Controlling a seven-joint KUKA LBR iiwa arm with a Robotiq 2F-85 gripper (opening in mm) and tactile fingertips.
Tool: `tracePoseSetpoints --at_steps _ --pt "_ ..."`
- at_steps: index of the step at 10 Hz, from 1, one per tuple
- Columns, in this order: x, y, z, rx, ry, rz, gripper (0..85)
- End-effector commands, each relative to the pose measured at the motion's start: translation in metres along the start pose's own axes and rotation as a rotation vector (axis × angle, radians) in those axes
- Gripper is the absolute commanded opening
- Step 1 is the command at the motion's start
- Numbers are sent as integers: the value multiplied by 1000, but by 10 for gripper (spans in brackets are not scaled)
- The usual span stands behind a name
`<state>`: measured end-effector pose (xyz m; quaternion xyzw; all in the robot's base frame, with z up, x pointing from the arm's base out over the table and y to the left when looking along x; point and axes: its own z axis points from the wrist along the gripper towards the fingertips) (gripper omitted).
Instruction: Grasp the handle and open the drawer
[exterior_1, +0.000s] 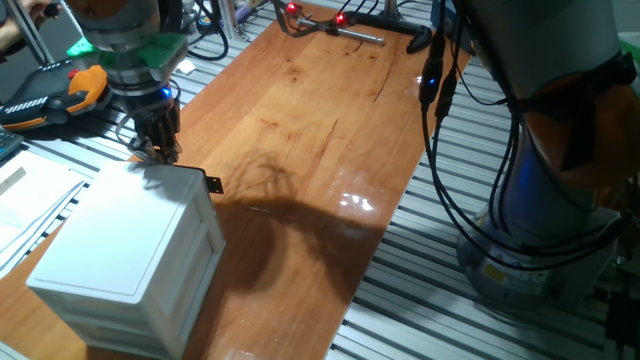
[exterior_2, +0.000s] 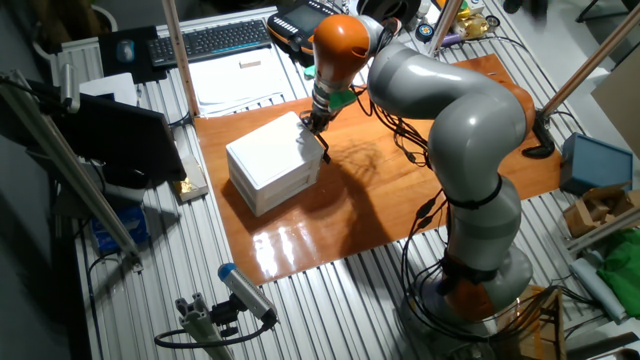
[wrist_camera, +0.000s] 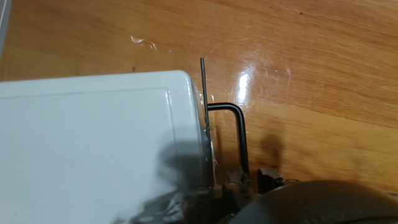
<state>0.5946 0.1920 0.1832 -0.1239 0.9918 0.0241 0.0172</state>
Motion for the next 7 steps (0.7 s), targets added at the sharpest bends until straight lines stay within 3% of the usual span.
tracePoseSetpoints --at_steps 1,7 --pt "0 0 0 -2 1 0 210" --pt "-1 0 3 -16 14 0 190"
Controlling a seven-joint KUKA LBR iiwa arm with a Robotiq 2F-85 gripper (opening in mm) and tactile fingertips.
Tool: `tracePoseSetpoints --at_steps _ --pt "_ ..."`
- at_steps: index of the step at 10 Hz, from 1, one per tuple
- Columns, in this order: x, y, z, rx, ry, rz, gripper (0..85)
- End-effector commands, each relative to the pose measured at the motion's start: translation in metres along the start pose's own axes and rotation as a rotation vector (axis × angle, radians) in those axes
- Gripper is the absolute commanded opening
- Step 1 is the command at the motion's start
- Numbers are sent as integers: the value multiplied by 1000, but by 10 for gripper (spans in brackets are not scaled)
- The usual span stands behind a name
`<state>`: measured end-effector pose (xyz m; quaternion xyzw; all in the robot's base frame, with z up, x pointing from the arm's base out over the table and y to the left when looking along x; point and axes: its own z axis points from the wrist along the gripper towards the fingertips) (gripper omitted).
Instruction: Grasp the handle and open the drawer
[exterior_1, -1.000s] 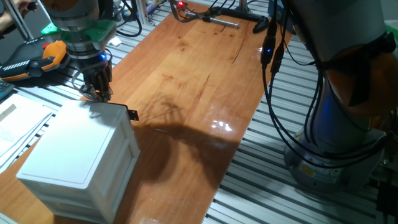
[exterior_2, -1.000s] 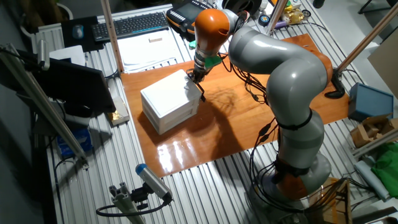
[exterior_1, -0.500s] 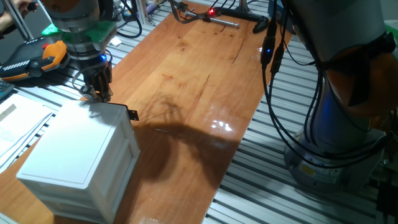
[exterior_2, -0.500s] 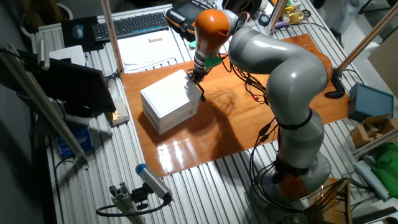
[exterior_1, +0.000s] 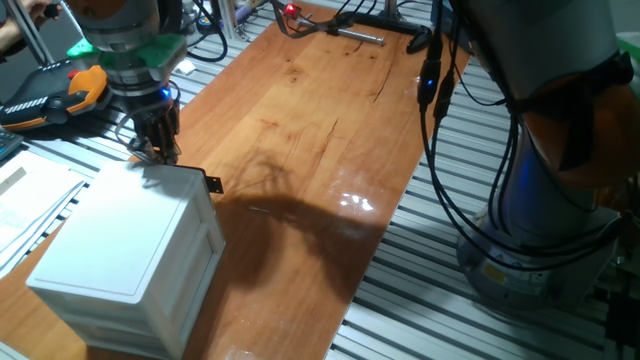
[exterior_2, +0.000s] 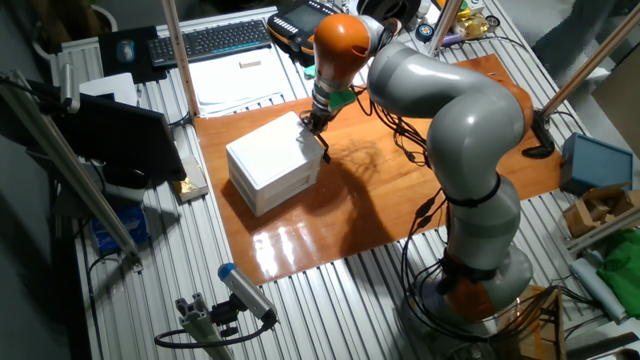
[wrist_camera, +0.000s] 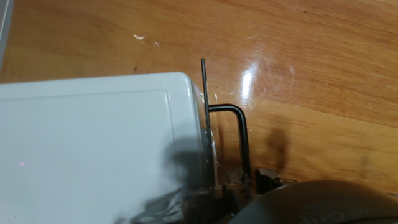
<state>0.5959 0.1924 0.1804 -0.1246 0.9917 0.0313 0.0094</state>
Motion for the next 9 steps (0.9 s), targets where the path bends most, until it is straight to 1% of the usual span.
tracePoseSetpoints --at_steps 1,3,4,5,7,9 --pt "0 0 0 0 1 0 180" --pt "0 0 0 -1 3 0 157" --pt "0 0 0 1 3 -2 97" --pt "0 0 0 3 7 0 7" --pt "0 -1 0 15 4 6 7" --pt "-1 -4 -1 30 7 7 7"
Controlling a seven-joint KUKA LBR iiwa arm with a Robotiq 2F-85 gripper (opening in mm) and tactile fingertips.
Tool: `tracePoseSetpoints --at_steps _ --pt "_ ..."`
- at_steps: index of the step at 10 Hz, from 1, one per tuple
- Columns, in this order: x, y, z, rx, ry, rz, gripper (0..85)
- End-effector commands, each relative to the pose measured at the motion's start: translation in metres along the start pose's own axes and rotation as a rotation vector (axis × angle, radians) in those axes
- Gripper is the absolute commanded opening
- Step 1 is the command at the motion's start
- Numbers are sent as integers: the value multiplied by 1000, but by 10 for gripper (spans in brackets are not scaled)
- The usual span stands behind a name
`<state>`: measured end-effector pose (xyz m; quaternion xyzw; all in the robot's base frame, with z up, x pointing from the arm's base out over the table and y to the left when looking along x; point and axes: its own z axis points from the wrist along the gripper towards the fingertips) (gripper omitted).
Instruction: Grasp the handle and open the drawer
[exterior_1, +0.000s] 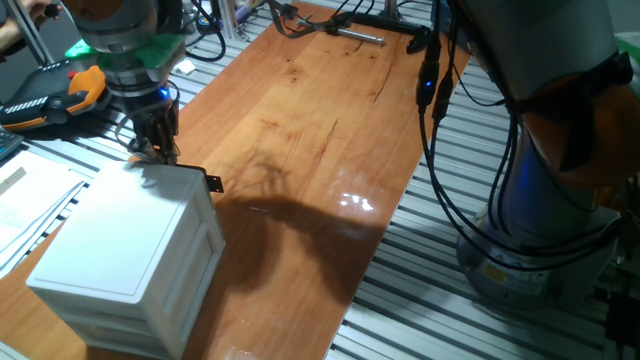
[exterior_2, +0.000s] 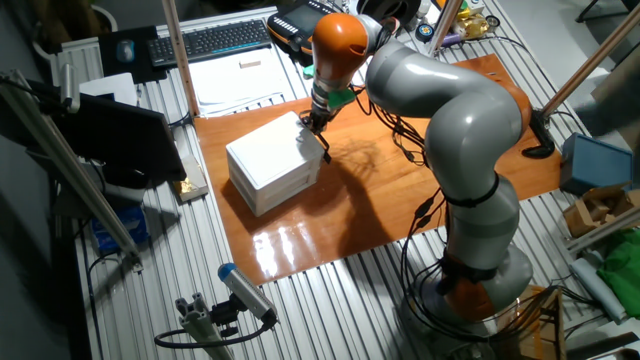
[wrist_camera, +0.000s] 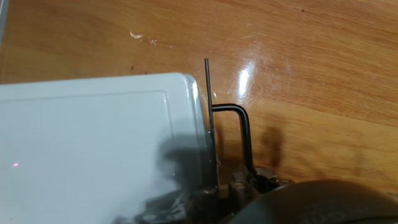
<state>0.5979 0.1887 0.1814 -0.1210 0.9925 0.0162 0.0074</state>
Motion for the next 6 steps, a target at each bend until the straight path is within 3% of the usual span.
tracePoseSetpoints --at_steps 1,6 --pt "-1 -1 -1 4 -1 0 7" --pt "-3 -6 -1 11 1 6 7"
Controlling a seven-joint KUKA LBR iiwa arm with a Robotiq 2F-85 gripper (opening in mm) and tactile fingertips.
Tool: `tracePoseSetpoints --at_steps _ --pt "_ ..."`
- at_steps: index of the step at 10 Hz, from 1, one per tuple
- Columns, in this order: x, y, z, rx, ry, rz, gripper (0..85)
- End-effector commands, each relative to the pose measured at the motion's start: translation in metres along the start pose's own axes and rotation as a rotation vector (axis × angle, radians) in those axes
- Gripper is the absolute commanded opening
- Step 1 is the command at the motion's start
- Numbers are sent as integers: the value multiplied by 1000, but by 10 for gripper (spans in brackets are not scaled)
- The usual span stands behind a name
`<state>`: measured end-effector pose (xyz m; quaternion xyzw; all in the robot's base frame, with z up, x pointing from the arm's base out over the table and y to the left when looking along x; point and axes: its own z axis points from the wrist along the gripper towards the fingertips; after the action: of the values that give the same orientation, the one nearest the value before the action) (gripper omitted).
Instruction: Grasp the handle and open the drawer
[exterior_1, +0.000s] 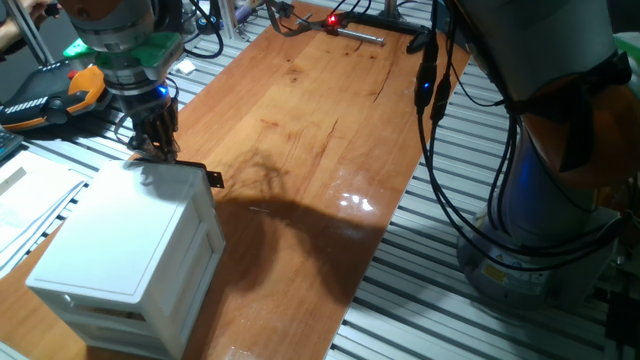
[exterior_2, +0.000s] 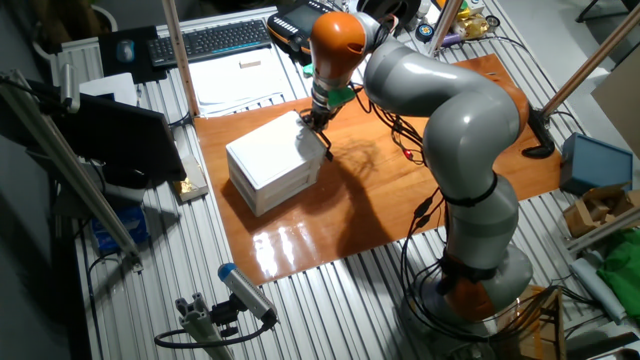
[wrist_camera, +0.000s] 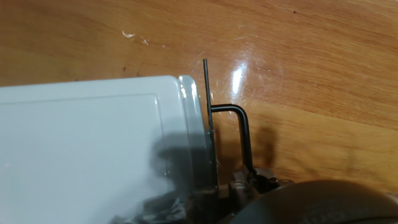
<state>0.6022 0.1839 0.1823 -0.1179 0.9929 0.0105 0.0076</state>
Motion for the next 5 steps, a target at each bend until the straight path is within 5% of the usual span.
tracePoseSetpoints --at_steps 1,5 --pt "0 -1 0 1 0 4 7" --pt "-2 -3 0 6 0 15 7"
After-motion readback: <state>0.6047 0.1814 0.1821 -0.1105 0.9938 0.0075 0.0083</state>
